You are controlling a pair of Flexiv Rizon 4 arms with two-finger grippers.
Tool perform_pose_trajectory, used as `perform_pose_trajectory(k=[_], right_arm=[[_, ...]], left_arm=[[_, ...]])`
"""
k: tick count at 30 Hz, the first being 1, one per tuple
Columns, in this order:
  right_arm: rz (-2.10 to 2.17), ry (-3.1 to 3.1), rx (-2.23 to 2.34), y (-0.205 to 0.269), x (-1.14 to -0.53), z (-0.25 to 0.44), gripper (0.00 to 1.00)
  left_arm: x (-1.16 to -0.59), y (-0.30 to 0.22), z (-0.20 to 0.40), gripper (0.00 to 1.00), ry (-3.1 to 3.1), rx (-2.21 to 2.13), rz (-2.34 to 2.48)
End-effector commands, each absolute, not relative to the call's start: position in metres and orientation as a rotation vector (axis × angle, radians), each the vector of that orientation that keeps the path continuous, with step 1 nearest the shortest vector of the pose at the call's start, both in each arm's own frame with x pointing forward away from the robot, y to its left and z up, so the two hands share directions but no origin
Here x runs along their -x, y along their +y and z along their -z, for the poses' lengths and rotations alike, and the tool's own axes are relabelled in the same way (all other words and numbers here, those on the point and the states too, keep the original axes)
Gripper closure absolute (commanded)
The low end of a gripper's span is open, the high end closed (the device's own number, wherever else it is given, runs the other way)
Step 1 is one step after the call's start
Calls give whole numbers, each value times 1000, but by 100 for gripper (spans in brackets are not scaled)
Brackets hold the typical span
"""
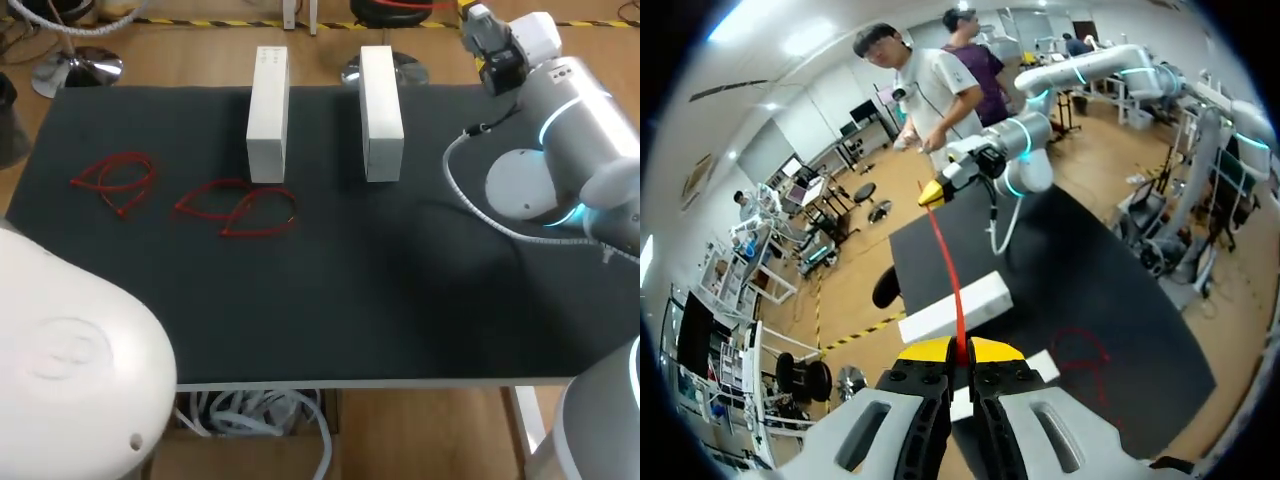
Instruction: Grab the tape and strap the tape.
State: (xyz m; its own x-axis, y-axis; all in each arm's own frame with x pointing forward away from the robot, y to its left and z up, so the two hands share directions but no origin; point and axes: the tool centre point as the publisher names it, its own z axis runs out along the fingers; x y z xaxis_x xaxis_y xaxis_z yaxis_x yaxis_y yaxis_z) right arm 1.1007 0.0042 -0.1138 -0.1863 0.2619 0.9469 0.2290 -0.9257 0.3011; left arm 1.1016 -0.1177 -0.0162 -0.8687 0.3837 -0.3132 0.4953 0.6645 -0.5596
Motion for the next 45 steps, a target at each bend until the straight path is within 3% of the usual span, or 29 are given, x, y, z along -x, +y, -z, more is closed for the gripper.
perform_pose_trajectory(k=[1,25,45], right_arm=[[-2329,611,-1991,2,-1102,113,100],[-2329,611,-1991,2,-1102,113,100],[-2329,611,-1991,2,-1102,113,100]], left_arm=[[-1113,-122,8,100,3004,-868,690],[-1113,-134,15,100,3017,-700,582],[-1120,-181,2,100,3063,-738,334]])
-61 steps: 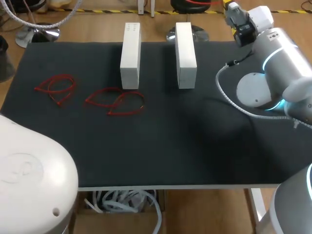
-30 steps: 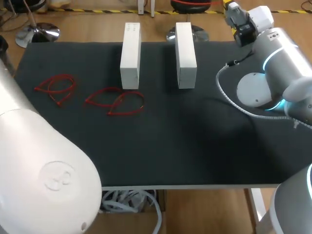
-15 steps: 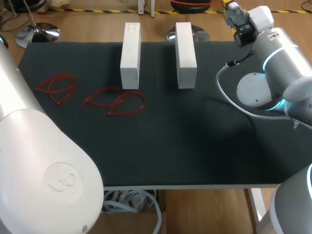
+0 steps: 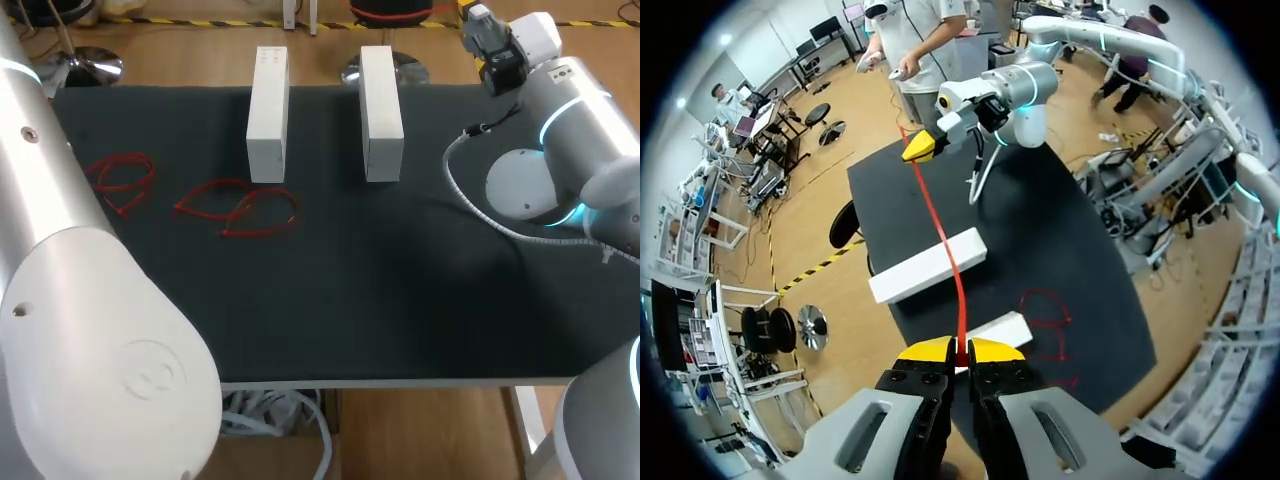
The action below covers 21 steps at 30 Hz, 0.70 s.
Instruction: Grab the tape and strap the tape.
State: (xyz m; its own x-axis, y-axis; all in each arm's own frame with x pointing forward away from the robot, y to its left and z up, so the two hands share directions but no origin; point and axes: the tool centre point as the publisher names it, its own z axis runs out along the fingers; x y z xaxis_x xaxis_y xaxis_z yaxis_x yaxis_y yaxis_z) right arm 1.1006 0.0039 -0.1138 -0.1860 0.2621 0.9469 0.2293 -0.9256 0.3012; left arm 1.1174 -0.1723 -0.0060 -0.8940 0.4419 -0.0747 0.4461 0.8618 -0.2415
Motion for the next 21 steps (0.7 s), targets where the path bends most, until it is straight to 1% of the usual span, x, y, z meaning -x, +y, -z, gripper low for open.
perform_pose_trajectory(k=[1,21], right_arm=[[-2329,611,-1991,2,-1102,113,100],[-2329,611,-1991,2,-1102,113,100]], left_arm=[[-1120,-182,2,100,3061,-744,318],[-1117,-187,7,100,3094,-770,241]])
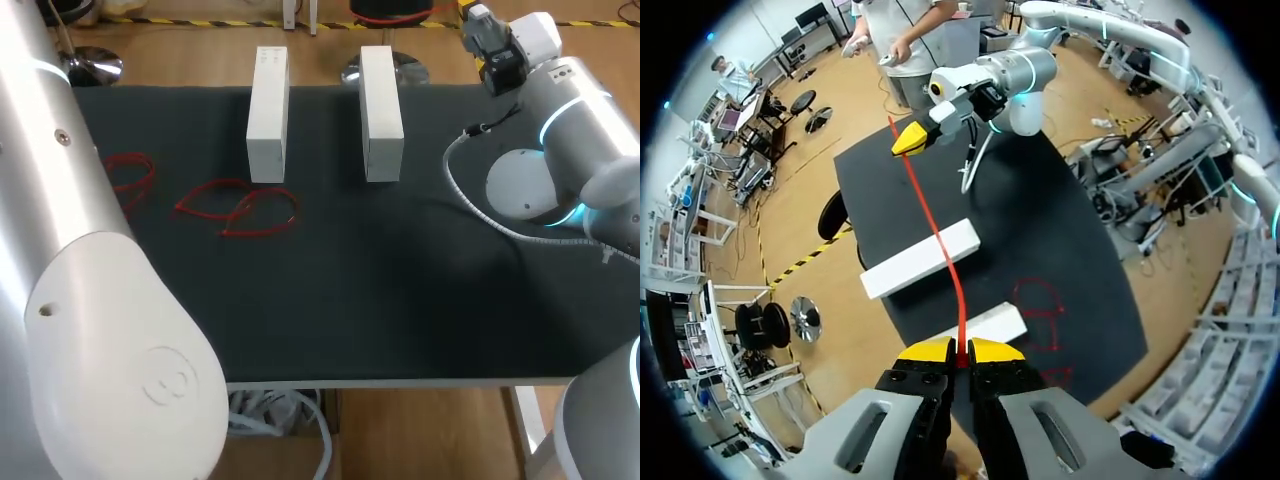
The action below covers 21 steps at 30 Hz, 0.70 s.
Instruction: Grab the tape and strap the tape.
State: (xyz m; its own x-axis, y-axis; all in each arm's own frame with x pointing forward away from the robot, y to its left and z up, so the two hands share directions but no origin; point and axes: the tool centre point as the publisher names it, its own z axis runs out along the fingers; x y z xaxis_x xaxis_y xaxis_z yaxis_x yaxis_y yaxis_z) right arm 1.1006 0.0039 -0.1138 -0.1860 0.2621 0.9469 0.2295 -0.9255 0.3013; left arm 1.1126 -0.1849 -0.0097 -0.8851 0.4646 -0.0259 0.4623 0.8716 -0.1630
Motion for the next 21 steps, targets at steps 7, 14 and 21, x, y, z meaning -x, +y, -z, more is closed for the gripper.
perform_pose_trajectory(k=[7,14,21], right_arm=[[-2329,611,-1991,2,-1102,113,100],[-2329,611,-1991,2,-1102,113,100],[-2329,611,-1991,2,-1102,113,100]], left_arm=[[-1117,-187,7,100,-2986,743,-233],[-1116,-169,25,100,-3020,536,-89],[-1111,-162,35,100,-3031,432,-71]])
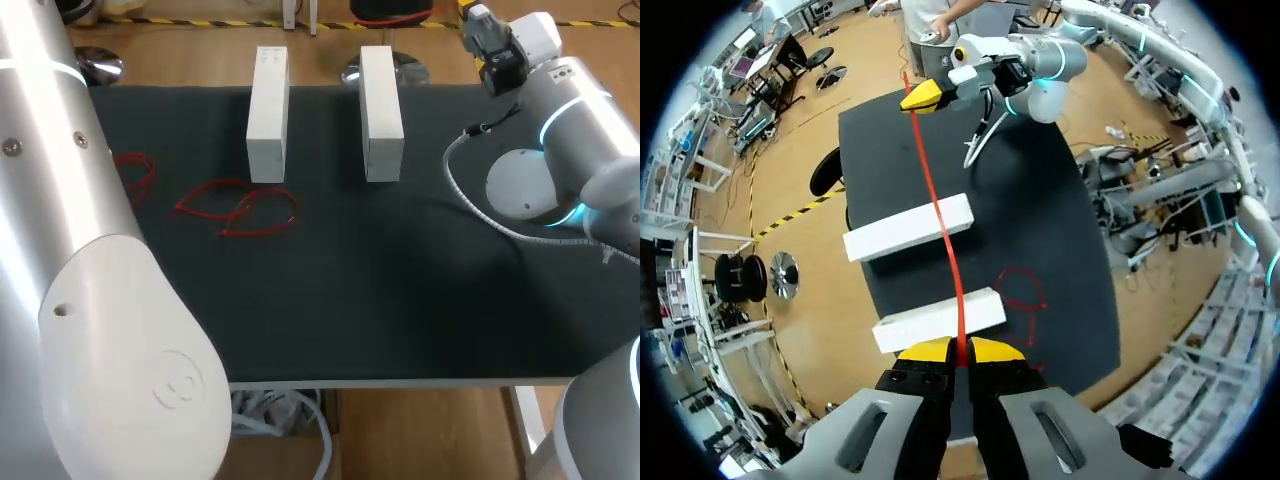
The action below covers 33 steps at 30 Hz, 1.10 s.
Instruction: Grab the tape and strap the tape.
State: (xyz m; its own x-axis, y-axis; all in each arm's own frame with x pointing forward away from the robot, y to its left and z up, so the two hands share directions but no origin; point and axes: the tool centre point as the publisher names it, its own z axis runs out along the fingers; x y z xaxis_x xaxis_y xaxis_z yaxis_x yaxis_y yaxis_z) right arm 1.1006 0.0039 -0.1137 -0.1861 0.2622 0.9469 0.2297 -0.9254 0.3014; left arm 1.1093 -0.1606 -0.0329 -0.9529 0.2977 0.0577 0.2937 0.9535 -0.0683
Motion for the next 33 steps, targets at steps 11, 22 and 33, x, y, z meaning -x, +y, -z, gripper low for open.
perform_pose_trajectory(k=[11,22,33], right_arm=[[-2329,611,-1991,2,-1102,113,100],[-2329,611,-1991,2,-1102,113,100],[-2329,611,-1991,2,-1102,113,100]], left_arm=[[-1107,-162,40,100,-3016,405,-35],[-1108,-165,47,100,-2966,438,-8],[-1108,-165,47,100,-2966,438,-8]])
